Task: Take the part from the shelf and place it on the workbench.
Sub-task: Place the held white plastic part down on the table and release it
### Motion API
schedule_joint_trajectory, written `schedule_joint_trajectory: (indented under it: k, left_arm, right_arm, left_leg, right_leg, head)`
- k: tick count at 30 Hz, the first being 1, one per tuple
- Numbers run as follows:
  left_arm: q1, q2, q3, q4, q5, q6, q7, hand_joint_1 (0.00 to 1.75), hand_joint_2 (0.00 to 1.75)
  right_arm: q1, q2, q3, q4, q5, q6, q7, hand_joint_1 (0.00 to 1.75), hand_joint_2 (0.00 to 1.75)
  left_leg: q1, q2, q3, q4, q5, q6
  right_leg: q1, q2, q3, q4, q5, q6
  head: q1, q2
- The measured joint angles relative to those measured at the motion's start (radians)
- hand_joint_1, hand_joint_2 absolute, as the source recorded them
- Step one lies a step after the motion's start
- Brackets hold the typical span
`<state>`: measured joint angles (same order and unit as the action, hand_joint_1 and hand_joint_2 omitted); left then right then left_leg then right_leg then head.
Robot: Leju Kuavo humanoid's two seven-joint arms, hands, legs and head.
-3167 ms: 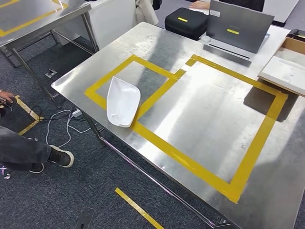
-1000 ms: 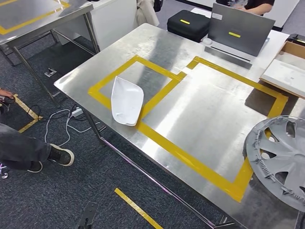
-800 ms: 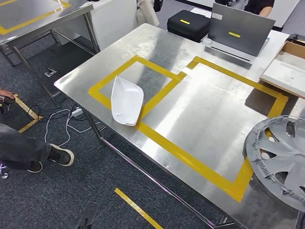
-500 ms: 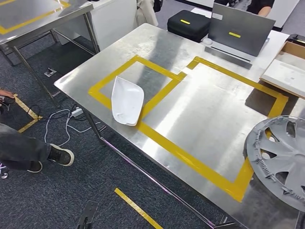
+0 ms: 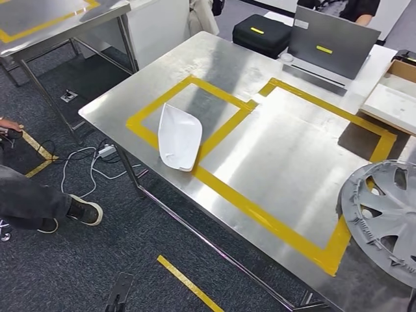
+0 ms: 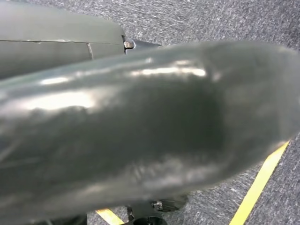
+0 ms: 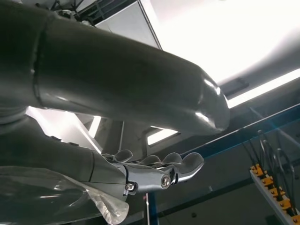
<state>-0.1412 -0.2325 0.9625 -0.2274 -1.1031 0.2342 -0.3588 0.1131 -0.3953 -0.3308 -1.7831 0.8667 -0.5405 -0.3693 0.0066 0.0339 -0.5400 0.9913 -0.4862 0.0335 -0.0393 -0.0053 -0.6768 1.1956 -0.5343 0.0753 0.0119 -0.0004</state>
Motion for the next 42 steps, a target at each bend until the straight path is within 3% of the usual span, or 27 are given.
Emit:
schedule_joint_trajectory:
  k: [1, 3, 6, 8, 9, 11, 12, 13, 14, 15, 17, 18, 19, 23, 25, 27, 29, 31, 33, 35, 39, 40, 42]
  left_arm:
    - [0.000, 0.000, 0.000, 0.000, -0.001, 0.000, 0.000, 0.00, 0.00]
    - [-0.001, 0.003, -0.002, 0.000, -0.003, 0.000, 0.000, 0.00, 0.00]
    - [0.001, 0.005, -0.005, 0.000, -0.004, 0.001, 0.001, 0.00, 0.00]
    - [0.000, 0.004, -0.006, 0.000, -0.004, 0.001, 0.001, 0.00, 0.00]
    - [0.000, 0.004, -0.006, 0.000, -0.004, 0.001, 0.001, 0.00, 0.00]
    - [0.001, 0.004, -0.006, 0.000, -0.004, 0.001, 0.001, 0.00, 0.00]
    - [0.003, 0.004, -0.006, 0.000, -0.004, 0.001, 0.001, 0.00, 0.00]
    - [0.004, 0.004, -0.006, 0.000, -0.004, 0.001, 0.001, 0.00, 0.00]
    - [0.006, 0.004, -0.006, 0.000, -0.004, 0.001, 0.001, 0.00, 0.00]
    - [0.006, 0.004, -0.006, 0.000, -0.004, 0.001, 0.001, 0.00, 0.00]
    - [0.005, 0.006, -0.006, 0.000, -0.004, 0.001, 0.001, 0.00, 0.00]
    - [0.004, 0.006, -0.007, 0.000, -0.004, 0.002, 0.001, 0.00, 0.00]
    - [0.003, 0.007, -0.007, 0.000, -0.004, 0.002, 0.001, 0.00, 0.00]
    - [0.003, 0.007, -0.008, 0.000, -0.004, 0.004, 0.001, 0.00, 0.00]
    - [0.001, 0.007, -0.010, 0.000, -0.004, 0.004, 0.001, 0.00, 0.00]
    - [0.001, 0.006, -0.013, 0.000, -0.004, 0.004, 0.001, 0.00, 0.00]
    - [0.003, 0.006, -0.014, 0.000, -0.004, 0.003, 0.001, 0.00, 0.00]
    - [0.003, 0.006, -0.014, 0.000, -0.004, 0.003, 0.002, 0.00, 0.00]
    - [0.002, 0.006, -0.015, 0.000, -0.004, 0.003, 0.002, 0.00, 0.00]
    - [0.002, 0.006, -0.015, 0.000, -0.004, 0.004, 0.003, 0.00, 0.00]
    - [0.004, 0.006, -0.015, 0.000, -0.004, 0.004, 0.003, 0.00, 0.00]
    - [0.003, 0.006, -0.015, 0.000, -0.004, 0.004, 0.003, 0.00, 0.00]
    - [0.003, 0.006, -0.016, 0.000, -0.004, 0.004, 0.003, 0.00, 0.00]
  right_arm:
    - [0.000, 0.001, 0.000, 0.000, 0.000, -0.001, 0.000, 0.00, 0.00]
    - [0.003, 0.002, 0.000, 0.000, -0.001, -0.002, 0.000, 0.00, 0.00]
    - [0.010, 0.004, -0.001, 0.000, -0.002, -0.004, 0.000, 0.00, 0.00]
    - [0.011, 0.004, -0.002, -0.002, -0.002, -0.004, 0.000, 0.00, 0.00]
    - [0.011, 0.004, -0.002, -0.003, -0.002, -0.005, 0.000, 0.00, 0.00]
    - [0.011, 0.004, -0.001, -0.005, -0.002, -0.005, 0.000, 0.00, 0.00]
    - [0.011, 0.004, -0.001, -0.005, -0.002, -0.005, 0.000, 0.00, 0.00]
    - [0.011, 0.004, -0.001, -0.005, -0.002, -0.005, 0.000, 0.00, 0.00]
    - [0.011, 0.004, -0.001, -0.005, -0.002, -0.005, 0.000, 0.00, 0.00]
    - [0.011, 0.004, -0.001, -0.005, -0.002, -0.005, 0.000, 0.00, 0.00]
    - [0.011, 0.004, -0.001, -0.005, -0.002, -0.005, 0.000, 0.00, 0.00]
    - [0.011, 0.005, 0.000, -0.005, -0.002, -0.005, 0.000, 0.00, 0.00]
    - [0.012, 0.005, 0.000, -0.005, -0.002, -0.005, 0.000, 0.00, 0.00]
    - [0.012, 0.006, -0.001, -0.005, -0.002, -0.005, 0.000, 0.00, 0.00]
    - [0.011, 0.007, -0.002, -0.006, -0.004, -0.004, 0.000, 0.00, 0.00]
    - [0.012, 0.008, -0.001, -0.005, -0.007, -0.003, 0.000, 0.00, 0.00]
    - [0.014, 0.011, 0.000, -0.005, -0.010, -0.002, 0.000, 0.00, 0.00]
    - [0.014, 0.012, 0.000, -0.005, -0.011, -0.002, 0.000, 0.00, 0.00]
    - [0.013, 0.013, 0.000, -0.005, -0.011, -0.002, 0.000, 0.00, 0.00]
    - [0.013, 0.013, 0.000, -0.006, -0.011, -0.003, 0.000, 0.00, 0.00]
    - [0.019, 0.013, 0.000, -0.007, -0.007, -0.003, 0.000, 0.00, 0.00]
    - [0.020, 0.013, 0.000, -0.009, -0.006, -0.003, 0.000, 0.00, 0.00]
    - [0.022, 0.013, 0.000, -0.010, -0.005, -0.003, 0.000, 0.00, 0.00]
  left_leg:
    - [0.001, 0.000, 0.001, 0.003, -0.004, -0.006]
    - [-0.001, -0.001, -0.002, 0.015, -0.011, -0.021]
    - [0.000, -0.001, -0.006, 0.021, -0.014, -0.036]
    - [0.005, -0.007, -0.015, 0.047, -0.036, -0.042]
    - [0.005, -0.013, -0.034, 0.089, -0.062, -0.044]
    - [0.004, -0.022, -0.095, 0.225, -0.127, -0.041]
    - [0.003, -0.024, -0.125, 0.286, -0.148, -0.038]
    - [0.001, -0.025, -0.141, 0.318, -0.150, -0.033]
    - [-0.002, -0.026, -0.141, 0.311, -0.132, -0.027]
    - [-0.005, -0.027, -0.123, 0.268, -0.099, -0.020]
    - [-0.014, -0.034, -0.067, 0.137, -0.029, -0.005]
    - [-0.017, -0.036, -0.045, 0.084, -0.012, -0.002]
    - [-0.020, -0.039, -0.033, 0.054, -0.007, -0.001]
    - [-0.020, -0.037, -0.025, 0.024, 0.000, 0.005]
    - [-0.017, -0.034, -0.023, 0.014, 0.007, 0.011]
    - [-0.018, -0.032, -0.024, 0.013, 0.008, 0.013]
    - [-0.018, -0.030, -0.025, 0.014, 0.008, 0.014]
    - [-0.018, -0.029, -0.025, 0.014, 0.008, 0.013]
    - [-0.019, -0.028, -0.024, 0.017, 0.006, 0.010]
    - [-0.023, -0.028, -0.027, 0.022, 0.004, 0.002]
    - [-0.021, -0.028, -0.033, 0.034, -0.006, -0.018]
    - [-0.020, -0.028, -0.044, 0.062, -0.025, -0.023]
    - [-0.017, -0.031, -0.093, 0.180, -0.090, -0.032]
  right_leg:
    - [-0.003, -0.004, 0.034, -0.067, 0.026, 0.004]
    - [-0.002, -0.005, 0.085, -0.161, 0.049, -0.003]
    - [0.006, 0.002, 0.090, -0.170, 0.045, -0.031]
    - [0.009, 0.005, 0.090, -0.170, 0.045, -0.046]
    - [0.010, 0.006, 0.091, -0.171, 0.046, -0.052]
    - [0.015, 0.008, 0.091, -0.171, 0.045, -0.060]
    - [0.019, 0.010, 0.091, -0.171, 0.044, -0.062]
    - [0.022, 0.012, 0.091, -0.171, 0.044, -0.063]
    - [0.024, 0.015, 0.092, -0.171, 0.043, -0.064]
    - [0.026, 0.018, 0.094, -0.171, 0.043, -0.064]
    - [0.029, 0.022, 0.097, -0.170, 0.042, -0.064]
    - [0.029, 0.024, 0.095, -0.169, 0.042, -0.062]
    - [0.029, 0.026, 0.093, -0.169, 0.043, -0.058]
    - [0.025, 0.023, 0.080, -0.159, 0.035, -0.040]
    - [0.024, 0.018, 0.043, -0.086, -0.011, -0.033]
    - [0.023, 0.016, -0.012, 0.030, -0.063, -0.026]
    - [0.023, 0.015, -0.042, 0.091, -0.077, -0.021]
    - [0.021, 0.013, -0.018, 0.043, -0.037, -0.019]
    - [0.019, 0.006, 0.048, -0.082, 0.020, -0.019]
    - [0.021, 0.001, 0.095, -0.167, 0.040, -0.028]
    - [0.024, 0.004, 0.105, -0.186, 0.044, -0.054]
    - [0.023, 0.004, 0.106, -0.188, 0.046, -0.060]
    - [0.023, 0.004, 0.108, -0.190, 0.046, -0.068]
  head:
    - [0.000, 0.000]
    - [0.001, 0.000]
    - [-0.002, 0.000]
    - [-0.003, 0.000]
    - [-0.004, 0.000]
    - [-0.006, 0.000]
    - [-0.006, 0.000]
    - [-0.006, 0.000]
    - [-0.006, 0.000]
    - [-0.006, 0.000]
    - [-0.006, 0.000]
    - [-0.006, 0.000]
    - [-0.006, 0.000]
    - [-0.005, 0.000]
    - [-0.002, 0.000]
    - [-0.002, 0.000]
    - [-0.002, 0.000]
    - [-0.002, 0.000]
    - [-0.002, 0.000]
    - [-0.002, 0.000]
    - [-0.004, 0.000]
    - [-0.005, 0.000]
    - [-0.006, 0.000]
